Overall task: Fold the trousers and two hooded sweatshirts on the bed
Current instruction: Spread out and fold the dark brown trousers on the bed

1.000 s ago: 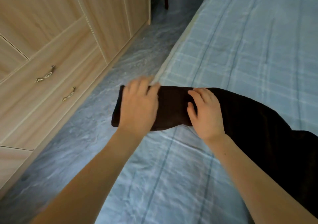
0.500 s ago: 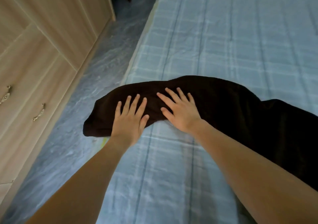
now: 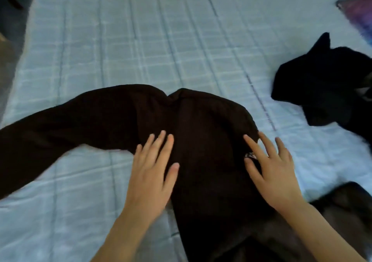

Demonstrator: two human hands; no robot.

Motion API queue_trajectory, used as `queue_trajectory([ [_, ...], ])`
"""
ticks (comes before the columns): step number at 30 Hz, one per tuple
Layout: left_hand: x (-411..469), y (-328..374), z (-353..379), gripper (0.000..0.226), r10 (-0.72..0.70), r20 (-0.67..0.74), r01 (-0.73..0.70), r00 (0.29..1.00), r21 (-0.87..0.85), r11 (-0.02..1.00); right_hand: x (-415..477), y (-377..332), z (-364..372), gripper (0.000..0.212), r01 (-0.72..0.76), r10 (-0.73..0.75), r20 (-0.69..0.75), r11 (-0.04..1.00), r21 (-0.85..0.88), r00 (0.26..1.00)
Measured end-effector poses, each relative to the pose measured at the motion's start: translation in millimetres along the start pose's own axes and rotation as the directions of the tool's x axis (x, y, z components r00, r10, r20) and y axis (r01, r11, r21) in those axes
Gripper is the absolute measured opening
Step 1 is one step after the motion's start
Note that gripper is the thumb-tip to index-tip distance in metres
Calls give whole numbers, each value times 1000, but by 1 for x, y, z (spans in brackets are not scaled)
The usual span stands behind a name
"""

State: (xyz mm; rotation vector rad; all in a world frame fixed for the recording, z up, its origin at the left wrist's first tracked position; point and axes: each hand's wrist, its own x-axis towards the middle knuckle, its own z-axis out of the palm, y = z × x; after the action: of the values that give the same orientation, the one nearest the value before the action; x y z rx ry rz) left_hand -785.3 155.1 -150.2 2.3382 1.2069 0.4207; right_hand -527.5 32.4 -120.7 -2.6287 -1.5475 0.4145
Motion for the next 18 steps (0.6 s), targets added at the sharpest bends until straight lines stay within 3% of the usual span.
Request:
queue_trajectory([
  [4, 43, 80, 49, 63, 139, 101, -149, 985, 97, 984, 2, 48, 31, 60, 48, -68, 158, 991, 127, 985],
  [7, 56, 94, 90, 66, 94, 280, -155, 955, 206, 966, 4, 50, 37, 51, 54, -93, 79, 915, 399, 993],
  [9, 54, 90, 107, 67, 20, 373, -115, 928, 235, 965, 6, 60, 40, 50, -26, 23, 11, 840, 542, 1000],
  [12, 57, 94, 105, 67, 18, 271, -63, 962, 159, 985, 6, 80, 43, 62, -214, 183, 122, 911, 352, 976],
  [14, 65, 105, 101, 68, 107, 134, -127, 985, 151, 980, 3, 85, 44, 66, -216, 167, 192, 937, 273, 967],
  [16, 79, 116, 104, 74, 220, 127, -241, 967, 191, 951, 2, 88, 42, 67, -164, 96, 203, 922, 350, 974],
  [18, 97, 121, 109, 73, 221, 228, -266, 948, 189, 945, 7, 95, 40, 67, -178, 74, 239, 875, 451, 968],
])
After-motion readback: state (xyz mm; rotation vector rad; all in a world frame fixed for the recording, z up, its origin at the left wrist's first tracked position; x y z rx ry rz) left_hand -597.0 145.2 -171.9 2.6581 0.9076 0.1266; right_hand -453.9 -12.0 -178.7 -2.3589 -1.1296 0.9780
